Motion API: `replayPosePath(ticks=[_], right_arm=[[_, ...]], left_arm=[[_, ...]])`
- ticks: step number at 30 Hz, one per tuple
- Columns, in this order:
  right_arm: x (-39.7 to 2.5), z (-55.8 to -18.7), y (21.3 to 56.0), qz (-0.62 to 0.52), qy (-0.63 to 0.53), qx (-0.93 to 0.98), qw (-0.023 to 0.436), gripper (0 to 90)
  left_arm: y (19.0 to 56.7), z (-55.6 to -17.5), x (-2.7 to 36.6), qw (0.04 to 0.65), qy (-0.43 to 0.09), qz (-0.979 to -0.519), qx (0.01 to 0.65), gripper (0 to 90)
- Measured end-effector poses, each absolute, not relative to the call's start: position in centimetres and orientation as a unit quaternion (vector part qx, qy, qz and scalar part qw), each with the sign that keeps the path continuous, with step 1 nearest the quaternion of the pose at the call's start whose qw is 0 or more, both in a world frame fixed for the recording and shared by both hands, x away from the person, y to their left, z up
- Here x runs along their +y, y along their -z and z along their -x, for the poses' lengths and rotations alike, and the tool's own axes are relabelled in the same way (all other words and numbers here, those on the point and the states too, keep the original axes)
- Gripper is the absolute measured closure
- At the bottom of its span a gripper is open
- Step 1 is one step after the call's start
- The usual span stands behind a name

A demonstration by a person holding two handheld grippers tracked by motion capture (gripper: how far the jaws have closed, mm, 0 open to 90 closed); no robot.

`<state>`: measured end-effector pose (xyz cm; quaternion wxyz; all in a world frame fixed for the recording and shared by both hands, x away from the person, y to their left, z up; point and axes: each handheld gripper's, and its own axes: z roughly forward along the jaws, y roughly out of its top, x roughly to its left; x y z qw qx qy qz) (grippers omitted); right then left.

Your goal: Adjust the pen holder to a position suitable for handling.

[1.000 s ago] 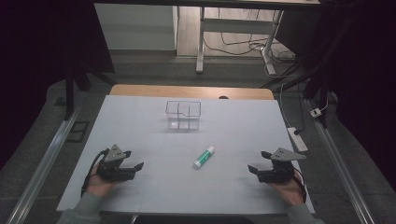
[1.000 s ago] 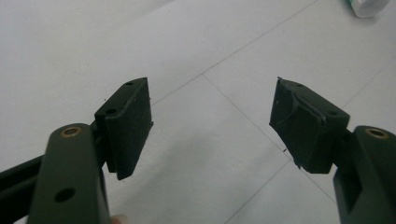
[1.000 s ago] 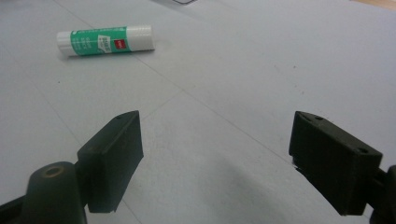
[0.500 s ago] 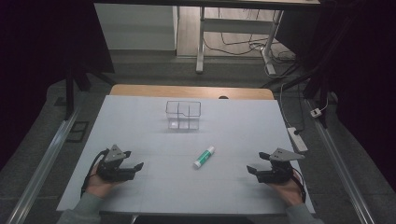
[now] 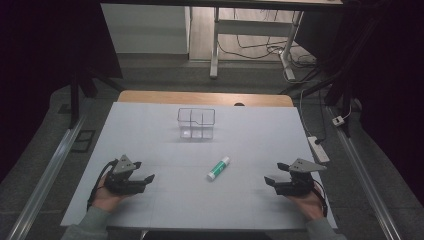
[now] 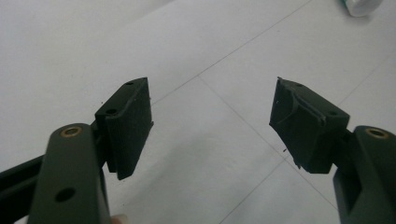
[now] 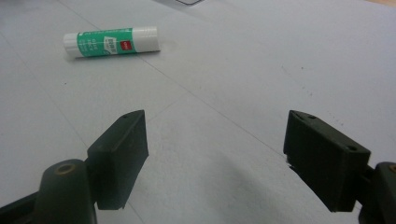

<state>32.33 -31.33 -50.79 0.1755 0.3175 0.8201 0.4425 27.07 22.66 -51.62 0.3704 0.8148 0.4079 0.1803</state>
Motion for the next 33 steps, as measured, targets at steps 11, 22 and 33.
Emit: replayPosePath(ticks=[11, 22, 33], right_arm=[[-31.2, -32.5, 50.8, -0.319, -0.446, 0.818, 0.174, 22.2], [-31.3, -32.4, 50.7, -0.321, -0.446, 0.818, 0.173, 22.4], [-31.2, -32.3, 50.9, -0.323, -0.445, 0.817, 0.173, 22.6]], left_arm=[[50.4, -27.4, 22.0, 0.381, -0.181, -0.814, 0.399, 29.4], [49.7, -28.3, 20.3, 0.382, -0.158, -0.827, 0.381, 29.3], [49.2, -28.9, 19.0, 0.381, -0.145, -0.836, 0.368, 29.2]])
